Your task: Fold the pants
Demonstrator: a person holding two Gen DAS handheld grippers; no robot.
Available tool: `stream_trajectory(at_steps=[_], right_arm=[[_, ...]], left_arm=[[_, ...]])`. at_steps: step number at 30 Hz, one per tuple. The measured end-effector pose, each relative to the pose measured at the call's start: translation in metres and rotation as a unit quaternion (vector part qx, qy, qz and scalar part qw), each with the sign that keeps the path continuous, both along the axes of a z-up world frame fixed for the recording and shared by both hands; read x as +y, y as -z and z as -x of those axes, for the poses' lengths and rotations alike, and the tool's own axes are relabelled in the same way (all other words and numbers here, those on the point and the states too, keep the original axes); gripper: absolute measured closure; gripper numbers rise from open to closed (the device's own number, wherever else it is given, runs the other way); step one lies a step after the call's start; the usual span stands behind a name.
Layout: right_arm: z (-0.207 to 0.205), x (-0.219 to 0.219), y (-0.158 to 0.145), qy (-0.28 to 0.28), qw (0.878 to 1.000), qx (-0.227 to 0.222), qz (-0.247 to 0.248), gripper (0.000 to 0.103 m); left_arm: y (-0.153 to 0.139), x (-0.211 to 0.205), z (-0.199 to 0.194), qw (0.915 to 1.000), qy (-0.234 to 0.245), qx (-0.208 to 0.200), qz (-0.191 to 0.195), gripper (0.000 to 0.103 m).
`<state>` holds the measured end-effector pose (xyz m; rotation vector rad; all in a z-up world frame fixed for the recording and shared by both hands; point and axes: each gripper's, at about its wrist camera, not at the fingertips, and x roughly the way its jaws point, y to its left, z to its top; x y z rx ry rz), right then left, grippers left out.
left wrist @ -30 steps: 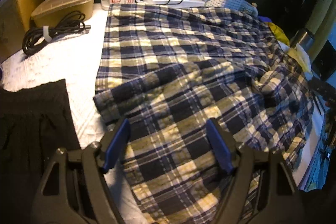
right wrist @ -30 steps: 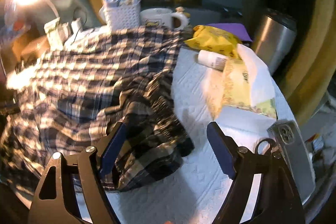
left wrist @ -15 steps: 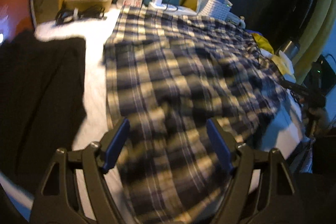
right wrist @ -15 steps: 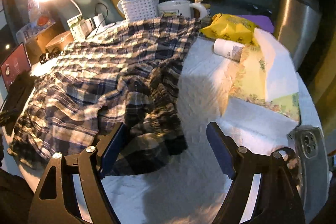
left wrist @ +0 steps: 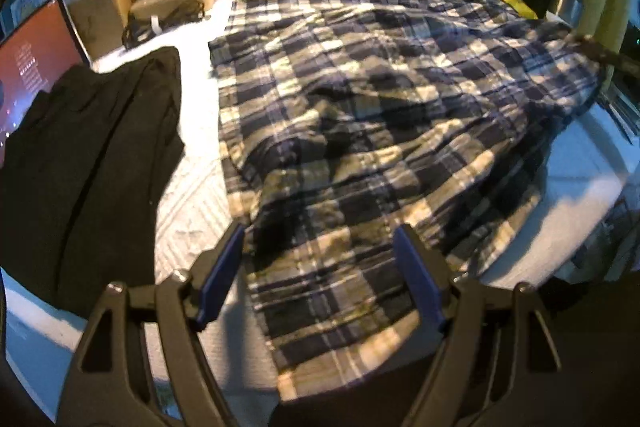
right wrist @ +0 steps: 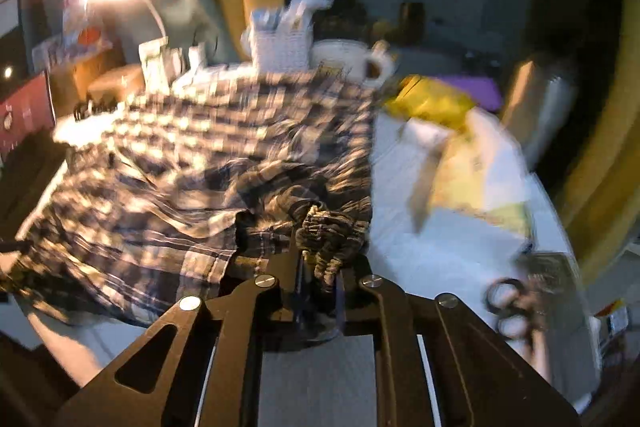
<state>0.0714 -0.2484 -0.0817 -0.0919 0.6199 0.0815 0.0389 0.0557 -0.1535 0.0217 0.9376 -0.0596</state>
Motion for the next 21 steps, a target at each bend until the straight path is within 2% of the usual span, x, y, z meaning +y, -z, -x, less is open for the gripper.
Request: stream_trajectory(at_steps=[1,2,3,4,5,7,10,15,17,19,21], right_arm=[[0.010,0.000,-0.006,0.002,1.000,-0.006,0.001,0.090],[0.018,0.001,-0.011,0.003,1.000,-0.010,0.004,0.090],[0.027,0.002,-0.013,0.003,1.000,-0.010,0.007,0.090],[0.032,0.003,-0.013,0.004,1.000,-0.008,0.009,0.090],[0.036,0.004,-0.011,0.006,1.000,-0.006,0.013,0.090],[0.038,0.002,0.000,0.015,1.000,0.006,0.015,0.090],[0.038,-0.005,0.007,0.027,1.000,0.014,-0.003,0.090],[0.040,-0.002,-0.013,0.018,1.000,-0.012,-0.021,0.090],[0.035,0.002,-0.011,0.019,1.000,-0.009,-0.017,0.089],[0.019,0.001,0.009,0.011,0.999,0.030,-0.015,0.086],[0.008,-0.002,0.034,0.013,0.997,0.070,-0.016,0.077]], left_arm=[[0.001,0.001,0.001,1.0000,-0.003,-0.007,0.003,0.027],[0.001,0.001,0.002,0.9999,-0.004,-0.015,0.001,0.036],[0.000,0.001,0.004,0.9997,0.001,-0.026,-0.002,0.047],[-0.001,0.002,0.005,0.9995,0.003,-0.030,0.003,0.067],[-0.001,0.003,0.006,0.9995,0.003,-0.030,0.007,0.083],[-0.003,0.008,0.007,0.9994,0.003,-0.028,0.019,0.099],[-0.012,0.036,0.011,0.9965,-0.014,-0.015,0.081,0.101],[-0.049,0.071,0.022,0.9910,-0.033,-0.045,0.122,0.101],[-0.050,0.074,0.020,0.9916,-0.020,-0.030,0.124,0.101],[-0.034,0.079,0.018,0.9904,-0.030,0.003,0.135,0.101],[-0.020,0.080,0.019,0.9878,-0.039,0.030,0.148,0.100]])
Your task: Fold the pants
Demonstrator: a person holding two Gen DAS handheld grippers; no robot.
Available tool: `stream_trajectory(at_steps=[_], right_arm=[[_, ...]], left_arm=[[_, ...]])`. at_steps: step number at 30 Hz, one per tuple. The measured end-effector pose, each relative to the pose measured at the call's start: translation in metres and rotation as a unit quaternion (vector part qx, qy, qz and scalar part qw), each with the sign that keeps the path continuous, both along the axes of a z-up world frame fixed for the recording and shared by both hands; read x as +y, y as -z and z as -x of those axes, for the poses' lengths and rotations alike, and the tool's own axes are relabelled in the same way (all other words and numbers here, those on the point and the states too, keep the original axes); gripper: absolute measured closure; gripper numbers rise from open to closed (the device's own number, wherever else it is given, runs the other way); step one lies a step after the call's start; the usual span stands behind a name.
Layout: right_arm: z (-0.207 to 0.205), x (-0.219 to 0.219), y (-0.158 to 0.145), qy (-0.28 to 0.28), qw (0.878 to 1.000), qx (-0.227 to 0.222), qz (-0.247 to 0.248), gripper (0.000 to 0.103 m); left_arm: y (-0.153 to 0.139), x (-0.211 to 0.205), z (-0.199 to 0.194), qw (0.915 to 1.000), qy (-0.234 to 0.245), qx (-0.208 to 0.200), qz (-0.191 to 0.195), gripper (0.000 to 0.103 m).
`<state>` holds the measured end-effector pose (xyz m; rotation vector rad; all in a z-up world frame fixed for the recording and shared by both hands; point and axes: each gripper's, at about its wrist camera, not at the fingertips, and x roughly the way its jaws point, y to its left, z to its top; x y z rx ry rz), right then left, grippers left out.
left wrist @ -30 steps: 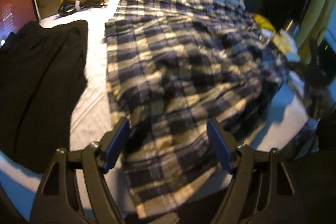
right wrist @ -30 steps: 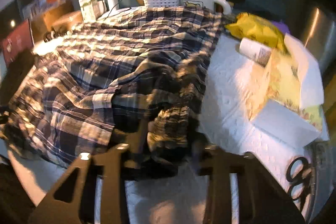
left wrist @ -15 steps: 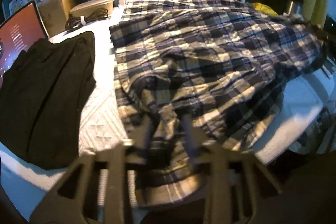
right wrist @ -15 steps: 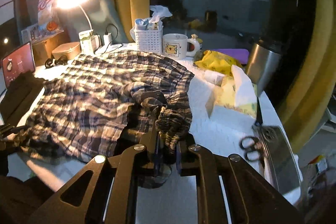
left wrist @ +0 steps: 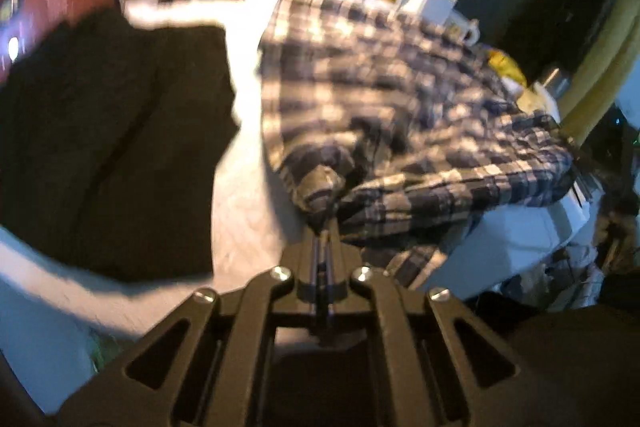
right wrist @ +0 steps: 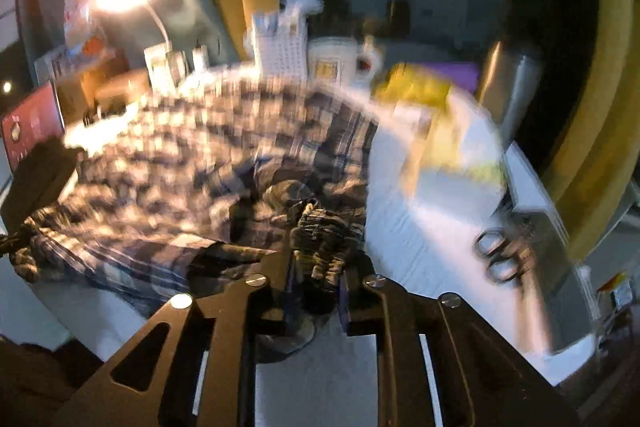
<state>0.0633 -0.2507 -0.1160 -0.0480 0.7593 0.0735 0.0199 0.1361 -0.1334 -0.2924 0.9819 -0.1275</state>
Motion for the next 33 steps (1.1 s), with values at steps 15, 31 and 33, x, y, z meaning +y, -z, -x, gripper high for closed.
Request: stream_trajectory(at_steps=[15,31,33], right_arm=[[0.054,-0.057,0.022,0.013,0.999,0.002,-0.044,0.039],[0.070,-0.072,0.020,0.013,0.999,0.007,-0.040,0.039],[0.065,-0.061,0.029,0.002,0.999,0.011,-0.042,0.039]], left_arm=[[-0.028,0.047,0.010,0.9974,-0.053,-0.048,-0.007,0.090],[0.008,-0.011,-0.057,0.9974,0.014,-0.018,-0.068,0.057],[0.007,-0.011,-0.056,0.9978,0.007,-0.015,-0.064,0.057]])
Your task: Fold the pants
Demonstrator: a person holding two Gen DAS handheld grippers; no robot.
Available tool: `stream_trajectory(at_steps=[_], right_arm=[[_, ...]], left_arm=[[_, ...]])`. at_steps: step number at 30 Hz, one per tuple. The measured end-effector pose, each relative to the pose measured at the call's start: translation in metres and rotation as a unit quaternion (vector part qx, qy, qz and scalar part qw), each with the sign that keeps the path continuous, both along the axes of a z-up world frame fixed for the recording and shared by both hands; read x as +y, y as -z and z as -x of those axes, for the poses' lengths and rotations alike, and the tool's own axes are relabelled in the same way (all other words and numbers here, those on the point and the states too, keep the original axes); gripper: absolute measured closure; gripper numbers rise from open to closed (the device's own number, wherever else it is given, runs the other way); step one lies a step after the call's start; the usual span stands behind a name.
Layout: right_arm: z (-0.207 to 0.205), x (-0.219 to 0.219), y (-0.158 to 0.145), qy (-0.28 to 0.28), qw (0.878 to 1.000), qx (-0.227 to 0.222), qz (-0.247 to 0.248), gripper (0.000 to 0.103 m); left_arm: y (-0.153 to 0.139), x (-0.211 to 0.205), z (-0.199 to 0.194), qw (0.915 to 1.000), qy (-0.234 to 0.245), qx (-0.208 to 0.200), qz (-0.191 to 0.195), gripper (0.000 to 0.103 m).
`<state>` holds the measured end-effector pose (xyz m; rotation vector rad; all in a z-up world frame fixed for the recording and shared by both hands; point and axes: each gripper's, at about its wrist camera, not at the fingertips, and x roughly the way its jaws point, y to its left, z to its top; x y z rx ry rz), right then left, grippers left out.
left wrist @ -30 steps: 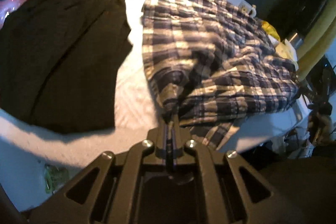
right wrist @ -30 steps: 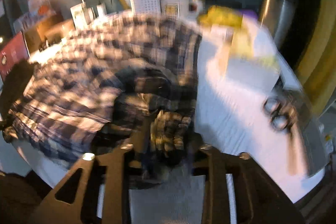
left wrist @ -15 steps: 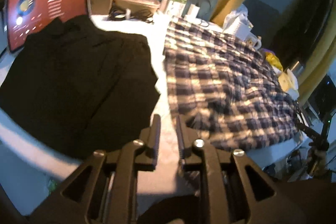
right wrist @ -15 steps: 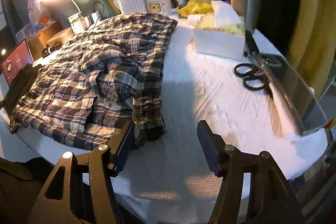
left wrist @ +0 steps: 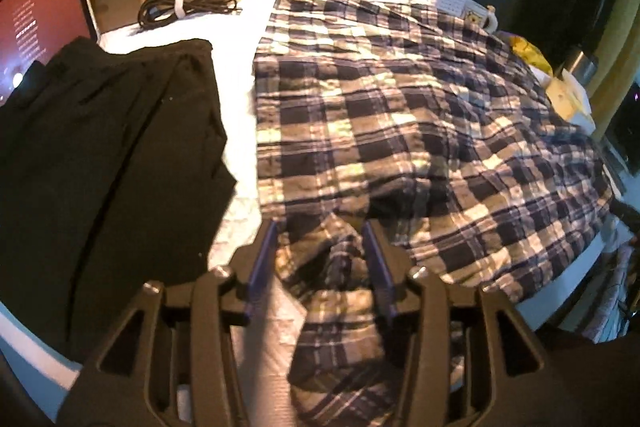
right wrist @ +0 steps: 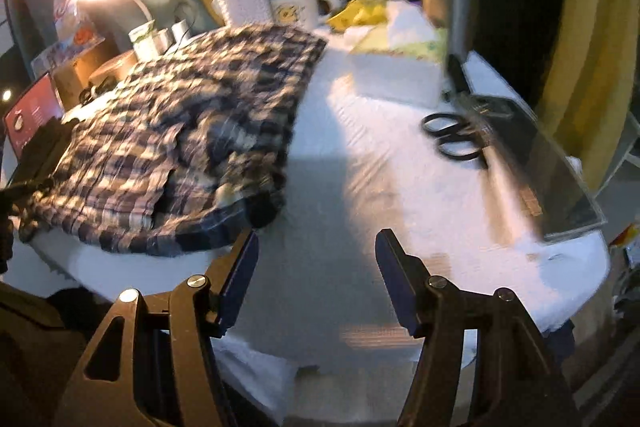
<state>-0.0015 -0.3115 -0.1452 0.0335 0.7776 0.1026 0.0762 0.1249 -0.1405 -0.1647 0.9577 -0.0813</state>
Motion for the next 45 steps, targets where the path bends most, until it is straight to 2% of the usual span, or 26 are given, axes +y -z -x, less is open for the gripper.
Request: stream_trajectory(at_steps=[5,6,7,8,9,12,15,18,21,24,26,28,29,30,34,38,42,45], right_arm=[[-0.015,0.023,0.004,-0.017,1.000,-0.010,-0.014,0.039],[-0.018,0.026,0.004,-0.018,1.000,-0.015,-0.017,0.043],[-0.020,0.028,0.004,-0.019,0.999,-0.017,-0.019,0.051],[-0.023,0.032,0.004,-0.022,0.999,-0.018,-0.020,0.074],[-0.023,0.037,0.003,-0.023,0.999,-0.023,-0.015,0.077],[-0.020,0.040,-0.001,-0.023,0.999,-0.030,0.004,0.083],[-0.011,0.029,-0.009,0.005,0.999,-0.024,0.024,0.086],[0.001,0.014,-0.018,0.026,0.999,-0.016,0.034,0.088],[0.005,0.011,-0.016,0.027,0.999,0.004,0.043,0.088],[0.003,0.015,-0.004,0.022,0.998,0.031,0.057,0.087],[0.004,0.010,-0.009,0.027,0.998,0.023,0.048,0.082],[0.008,0.002,-0.021,0.035,0.998,0.005,0.043,0.066],[0.011,-0.003,-0.033,0.043,0.998,-0.013,0.047,0.048],[0.012,-0.008,-0.041,0.046,0.998,-0.026,0.046,0.036],[-0.004,-0.016,-0.064,0.047,0.996,-0.057,0.040,0.035],[-0.050,-0.014,-0.074,0.053,0.996,-0.060,0.050,0.035],[-0.078,-0.009,-0.092,0.046,0.995,-0.076,0.053,0.035],[-0.099,-0.004,-0.097,0.038,0.995,-0.072,0.057,0.035]], left_arm=[[-0.008,-0.002,0.011,0.9998,0.006,-0.005,0.017,0.057],[-0.011,-0.003,0.014,0.9997,0.011,-0.008,0.021,0.057],[-0.012,-0.005,0.016,0.9996,0.017,-0.010,0.023,0.057],[-0.013,-0.009,0.017,0.9994,0.026,-0.009,0.020,0.057],[-0.012,-0.014,0.018,0.9993,0.032,-0.007,0.017,0.057],[-0.002,-0.023,0.015,0.9991,0.040,0.013,0.009,0.057],[-0.001,-0.027,0.018,0.9992,0.033,0.024,0.000,0.057],[-0.002,-0.031,0.026,0.9978,0.042,0.050,0.012,0.057],[0.000,-0.032,0.038,0.9973,0.052,0.052,-0.006,0.057],[-0.002,-0.026,0.047,0.9974,0.044,0.057,-0.003,0.057],[-0.006,-0.018,0.047,0.9982,0.035,0.049,-0.005,0.057],[-0.014,-0.009,0.041,0.9991,0.025,0.033,-0.012,0.057],[-0.020,-0.002,0.035,0.9995,0.019,0.023,-0.013,0.057],[-0.024,0.002,0.030,0.9997,0.016,0.015,-0.013,0.057],[-0.039,0.018,-0.011,0.9996,0.007,-0.013,-0.023,0.057],[-0.049,0.019,-0.068,0.9990,0.007,-0.037,-0.023,0.056],[-0.046,0.018,-0.117,0.9987,0.002,-0.040,-0.032,0.056],[-0.037,0.018,-0.150,0.9991,0.001,-0.028,-0.033,0.056]])
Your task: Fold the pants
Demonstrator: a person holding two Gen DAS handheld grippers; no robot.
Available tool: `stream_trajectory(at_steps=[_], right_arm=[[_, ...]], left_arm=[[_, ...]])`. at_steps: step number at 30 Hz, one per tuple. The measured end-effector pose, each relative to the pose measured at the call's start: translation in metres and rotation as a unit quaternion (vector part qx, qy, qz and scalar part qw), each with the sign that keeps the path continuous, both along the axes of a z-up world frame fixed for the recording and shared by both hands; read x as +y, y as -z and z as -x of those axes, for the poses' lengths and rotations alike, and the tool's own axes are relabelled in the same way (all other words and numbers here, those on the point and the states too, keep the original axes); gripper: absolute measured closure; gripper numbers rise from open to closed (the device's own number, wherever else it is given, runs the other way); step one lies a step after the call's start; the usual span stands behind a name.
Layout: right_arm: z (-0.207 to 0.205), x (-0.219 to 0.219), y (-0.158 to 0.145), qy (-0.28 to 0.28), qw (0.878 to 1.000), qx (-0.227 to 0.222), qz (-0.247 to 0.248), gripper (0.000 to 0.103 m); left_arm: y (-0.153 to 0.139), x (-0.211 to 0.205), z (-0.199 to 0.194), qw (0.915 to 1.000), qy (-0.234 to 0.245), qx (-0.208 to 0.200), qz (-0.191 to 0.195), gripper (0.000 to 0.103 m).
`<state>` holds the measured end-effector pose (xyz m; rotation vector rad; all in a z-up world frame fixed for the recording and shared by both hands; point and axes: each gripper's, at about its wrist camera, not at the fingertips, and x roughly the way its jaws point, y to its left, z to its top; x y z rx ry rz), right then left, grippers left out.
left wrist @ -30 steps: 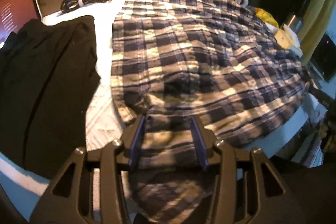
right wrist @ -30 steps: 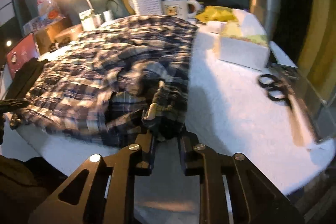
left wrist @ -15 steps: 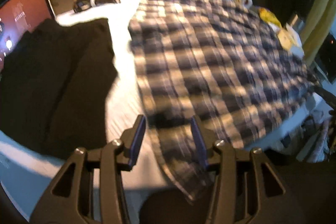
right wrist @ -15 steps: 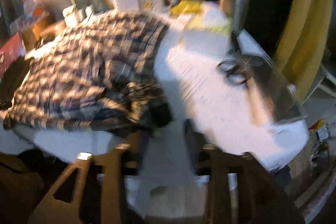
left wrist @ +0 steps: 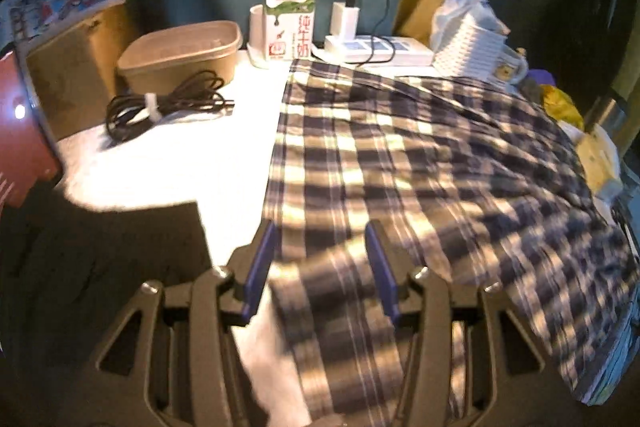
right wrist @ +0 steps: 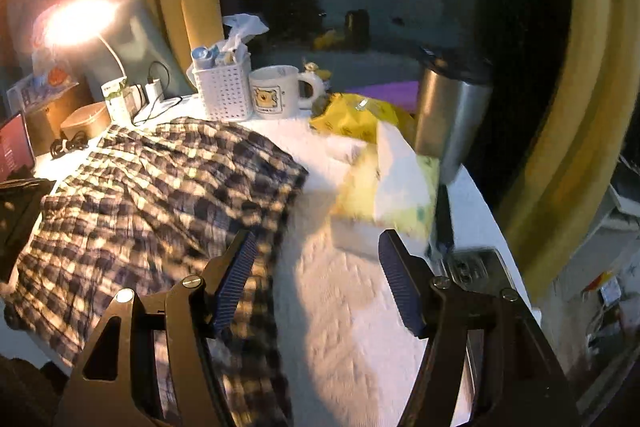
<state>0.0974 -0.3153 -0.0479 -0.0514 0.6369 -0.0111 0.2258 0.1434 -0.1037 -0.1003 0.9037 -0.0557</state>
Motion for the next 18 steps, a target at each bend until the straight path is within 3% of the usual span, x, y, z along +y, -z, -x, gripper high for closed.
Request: stream_trajectory(at_steps=[8,13,16,18], right_arm=[[-0.076,-0.002,0.019,-0.013,0.999,0.037,-0.029,0.035],[-0.121,0.002,0.027,-0.019,0.997,0.053,-0.046,0.035],[-0.134,0.010,0.027,-0.029,0.997,0.054,-0.041,0.035],[-0.143,0.016,0.029,-0.036,0.997,0.057,-0.038,0.035]], left_arm=[[0.036,0.011,-0.064,0.9973,-0.016,0.068,-0.022,0.056],[0.044,0.007,-0.065,0.9983,0.007,0.052,-0.026,0.057],[0.047,-0.001,-0.055,0.9981,0.020,0.041,-0.042,0.085],[0.049,0.000,-0.045,0.9984,0.015,0.041,-0.035,0.094]])
